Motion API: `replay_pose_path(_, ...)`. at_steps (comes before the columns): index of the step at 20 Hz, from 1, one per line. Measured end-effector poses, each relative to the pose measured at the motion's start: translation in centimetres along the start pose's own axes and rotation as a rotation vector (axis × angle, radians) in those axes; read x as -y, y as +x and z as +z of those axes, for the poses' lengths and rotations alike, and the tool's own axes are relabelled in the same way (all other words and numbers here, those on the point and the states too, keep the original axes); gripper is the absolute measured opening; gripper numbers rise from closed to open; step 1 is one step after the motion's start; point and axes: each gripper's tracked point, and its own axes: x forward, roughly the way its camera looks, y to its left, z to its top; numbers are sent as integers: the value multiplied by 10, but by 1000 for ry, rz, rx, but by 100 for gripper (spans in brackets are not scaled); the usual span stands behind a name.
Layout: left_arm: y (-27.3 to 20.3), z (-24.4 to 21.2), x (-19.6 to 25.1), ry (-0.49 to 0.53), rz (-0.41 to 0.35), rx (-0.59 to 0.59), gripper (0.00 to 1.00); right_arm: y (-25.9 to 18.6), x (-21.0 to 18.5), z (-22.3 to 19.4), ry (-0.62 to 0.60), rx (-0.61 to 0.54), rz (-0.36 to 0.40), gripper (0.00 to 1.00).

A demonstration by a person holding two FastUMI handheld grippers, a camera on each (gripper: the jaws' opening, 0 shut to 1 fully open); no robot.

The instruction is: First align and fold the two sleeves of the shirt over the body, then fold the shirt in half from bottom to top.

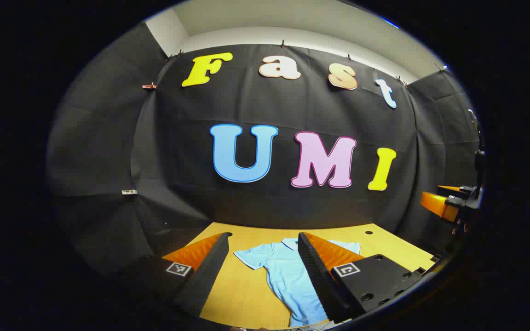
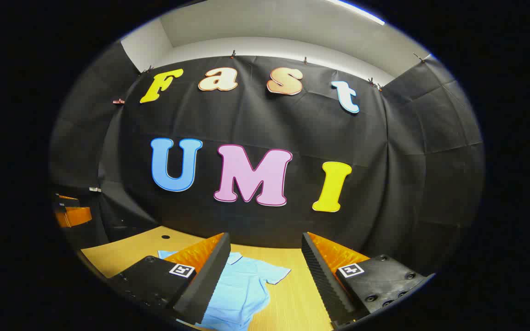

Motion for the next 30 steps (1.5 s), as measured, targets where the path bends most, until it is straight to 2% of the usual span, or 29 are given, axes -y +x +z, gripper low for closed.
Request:
replay_pose_path(5,7,-5,1,7,-11,-28,96,-6,-6,-15,42,-50,-7,97)
replay_pose_path(9,21,-2,6,39,22,-16,96,13,-5,-30,58,-68,10,97)
replay_pose_path(14,39,-6,26,63,-8,-19,96,35,2,-40,80,-91,4,97)
replay_pose_path(21,56,-16,36,48,-23,-48,96,54,12,-56,53,-123,12,96)
replay_pose_path(30,70,-25,34,56,14,-77,96,116,28,-92,49,-214,62,96)
